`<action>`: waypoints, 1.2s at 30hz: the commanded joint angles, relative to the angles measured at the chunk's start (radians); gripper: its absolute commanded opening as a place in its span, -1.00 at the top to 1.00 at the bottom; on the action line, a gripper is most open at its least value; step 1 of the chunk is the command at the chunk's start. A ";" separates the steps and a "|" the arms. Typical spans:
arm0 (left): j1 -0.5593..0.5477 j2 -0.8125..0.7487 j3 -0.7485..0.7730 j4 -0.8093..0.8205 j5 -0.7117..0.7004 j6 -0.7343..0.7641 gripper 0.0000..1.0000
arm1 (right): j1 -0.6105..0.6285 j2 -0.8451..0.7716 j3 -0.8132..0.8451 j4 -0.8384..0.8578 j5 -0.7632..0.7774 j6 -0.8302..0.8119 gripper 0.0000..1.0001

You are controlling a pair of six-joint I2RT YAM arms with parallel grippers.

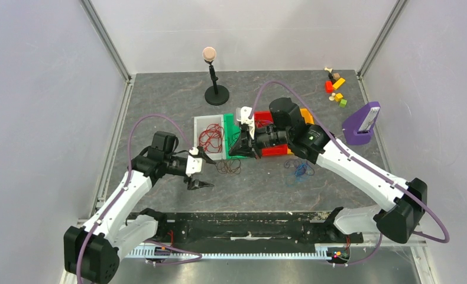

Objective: Untangle the cables

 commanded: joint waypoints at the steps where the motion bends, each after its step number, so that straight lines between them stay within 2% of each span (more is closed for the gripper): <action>1: -0.019 -0.014 -0.023 0.130 0.018 -0.004 -0.63 | -0.002 -0.022 0.068 0.009 0.000 -0.003 1.00; 6: -0.034 -0.011 -0.078 0.353 -0.028 -0.158 -0.64 | -0.002 -0.007 0.099 0.015 -0.008 0.011 1.00; 15: -0.132 0.023 -0.053 0.373 -0.053 -0.157 -0.51 | -0.002 -0.006 0.105 0.024 -0.008 0.019 1.00; 17: -0.144 0.025 -0.048 0.379 -0.060 -0.169 -0.32 | -0.001 -0.003 0.111 0.030 -0.009 0.025 1.00; 19: -0.146 0.026 -0.044 0.374 -0.063 -0.187 0.03 | -0.001 -0.004 0.117 0.030 -0.005 0.026 1.00; 22: -0.146 0.022 -0.042 0.317 -0.088 -0.174 0.80 | -0.002 -0.015 0.123 0.031 0.015 0.020 1.00; 23: -0.146 0.020 -0.045 0.303 -0.104 -0.173 0.93 | -0.003 -0.021 0.124 0.031 0.027 0.019 1.00; 26: -0.139 0.000 -0.059 0.272 -0.154 -0.176 0.95 | -0.027 -0.043 0.135 0.036 0.064 0.028 1.00; 29: -0.108 -0.046 -0.080 0.222 -0.176 -0.157 0.95 | -0.119 -0.069 0.156 0.056 0.125 0.068 1.00; 32: -0.064 -0.086 -0.088 0.039 -0.191 0.032 0.95 | -0.321 -0.092 0.186 0.098 0.189 0.109 1.00; 36: 0.058 -0.114 -0.083 -0.137 -0.173 0.182 0.95 | -0.570 -0.106 0.227 0.106 0.194 0.130 1.00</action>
